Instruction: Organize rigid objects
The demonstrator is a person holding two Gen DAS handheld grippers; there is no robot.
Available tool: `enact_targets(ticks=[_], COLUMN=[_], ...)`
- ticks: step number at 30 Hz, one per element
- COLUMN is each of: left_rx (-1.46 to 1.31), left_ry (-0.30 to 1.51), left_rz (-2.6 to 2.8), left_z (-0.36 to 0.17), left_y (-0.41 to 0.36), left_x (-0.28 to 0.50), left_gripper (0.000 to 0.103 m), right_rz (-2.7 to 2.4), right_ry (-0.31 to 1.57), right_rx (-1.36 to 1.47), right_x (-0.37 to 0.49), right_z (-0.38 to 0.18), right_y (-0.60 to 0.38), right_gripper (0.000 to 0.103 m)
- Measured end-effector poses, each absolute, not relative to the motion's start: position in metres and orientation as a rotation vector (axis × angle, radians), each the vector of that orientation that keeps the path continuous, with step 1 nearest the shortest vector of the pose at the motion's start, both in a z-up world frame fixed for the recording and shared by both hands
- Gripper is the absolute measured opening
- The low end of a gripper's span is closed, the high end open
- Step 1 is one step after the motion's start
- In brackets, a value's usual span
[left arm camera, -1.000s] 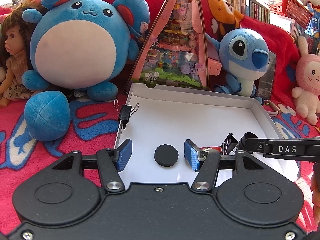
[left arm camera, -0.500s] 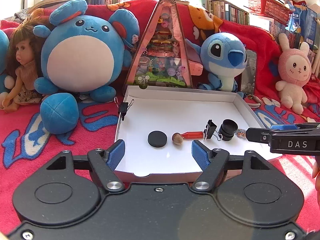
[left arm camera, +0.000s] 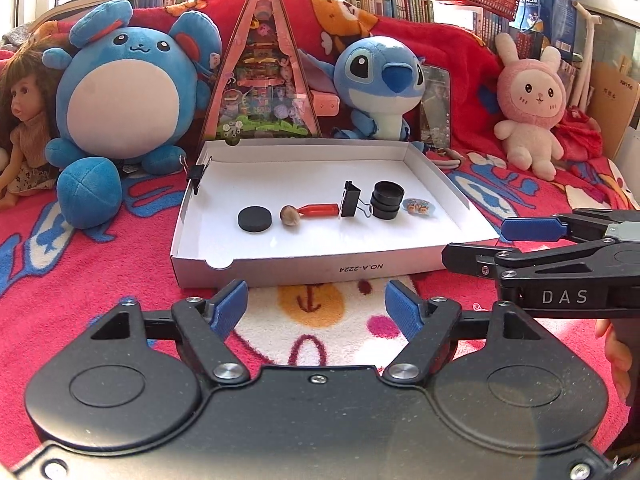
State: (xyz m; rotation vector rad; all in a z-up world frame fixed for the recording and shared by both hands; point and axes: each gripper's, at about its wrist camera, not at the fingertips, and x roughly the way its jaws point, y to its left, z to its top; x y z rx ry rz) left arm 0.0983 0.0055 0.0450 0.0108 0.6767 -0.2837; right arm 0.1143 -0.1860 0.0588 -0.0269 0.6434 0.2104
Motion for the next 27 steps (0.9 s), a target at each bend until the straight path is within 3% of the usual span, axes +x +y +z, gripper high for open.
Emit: enact_targets(ticks=[27], left_rx=[0.055], left_ry=[0.720], left_rz=[-0.372], left_z=[0.010], left_y=[-0.012], left_x=[0.041], left_gripper=[0.076], right_rz=[0.145], right_ry=[0.691], right_rx=[0.005], right_x=[0.062], right_z=[0.017], right_y=[-0.213], right_gripper=[0.087])
